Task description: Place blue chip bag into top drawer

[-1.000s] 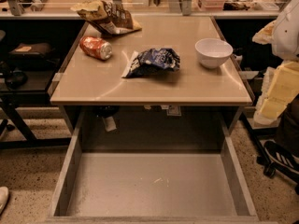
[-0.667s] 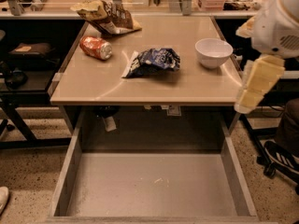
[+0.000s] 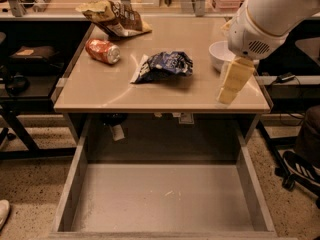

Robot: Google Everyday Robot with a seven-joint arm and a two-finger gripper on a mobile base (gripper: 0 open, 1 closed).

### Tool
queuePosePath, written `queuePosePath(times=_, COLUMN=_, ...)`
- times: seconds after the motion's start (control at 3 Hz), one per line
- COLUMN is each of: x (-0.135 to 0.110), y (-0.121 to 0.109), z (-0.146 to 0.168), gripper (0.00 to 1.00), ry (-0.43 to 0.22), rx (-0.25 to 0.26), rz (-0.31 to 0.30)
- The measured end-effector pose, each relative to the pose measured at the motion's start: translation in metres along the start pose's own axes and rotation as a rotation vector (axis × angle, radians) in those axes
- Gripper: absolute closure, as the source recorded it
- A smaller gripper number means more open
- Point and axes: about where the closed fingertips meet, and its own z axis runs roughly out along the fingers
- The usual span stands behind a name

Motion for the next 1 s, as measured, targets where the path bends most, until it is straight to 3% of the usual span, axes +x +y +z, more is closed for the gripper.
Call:
queuePosePath(times=0.33, x=-0.022, y=-0.011, z=0.018, gripper=0.00, ry=-0.058, rx=0.017, rz=-0.031)
queuePosePath(times=1.0, x=-0.078, y=-0.058, z=0.079, gripper=0.00, ry=-0.245, rx=0.050, rz=-0.086)
